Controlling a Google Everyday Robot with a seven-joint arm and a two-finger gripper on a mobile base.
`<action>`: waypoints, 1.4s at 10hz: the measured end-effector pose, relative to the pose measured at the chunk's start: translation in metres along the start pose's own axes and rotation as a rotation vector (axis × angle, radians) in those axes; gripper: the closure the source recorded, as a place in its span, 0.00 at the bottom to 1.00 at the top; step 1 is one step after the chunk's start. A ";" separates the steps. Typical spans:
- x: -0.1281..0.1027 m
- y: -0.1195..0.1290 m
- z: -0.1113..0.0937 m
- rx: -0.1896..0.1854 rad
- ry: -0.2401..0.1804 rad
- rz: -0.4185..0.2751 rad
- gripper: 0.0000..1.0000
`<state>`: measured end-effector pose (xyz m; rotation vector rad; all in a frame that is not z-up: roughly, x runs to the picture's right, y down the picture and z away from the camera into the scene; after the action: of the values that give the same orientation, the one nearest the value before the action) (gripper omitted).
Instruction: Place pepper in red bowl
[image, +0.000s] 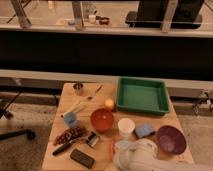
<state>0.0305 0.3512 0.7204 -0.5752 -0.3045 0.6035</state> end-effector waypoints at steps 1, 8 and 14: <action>0.001 -0.002 0.002 0.002 0.003 0.001 0.20; 0.004 -0.005 0.008 0.006 0.014 0.001 0.45; 0.001 -0.003 0.002 0.007 0.013 -0.006 0.62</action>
<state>0.0316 0.3507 0.7234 -0.5713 -0.2919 0.5944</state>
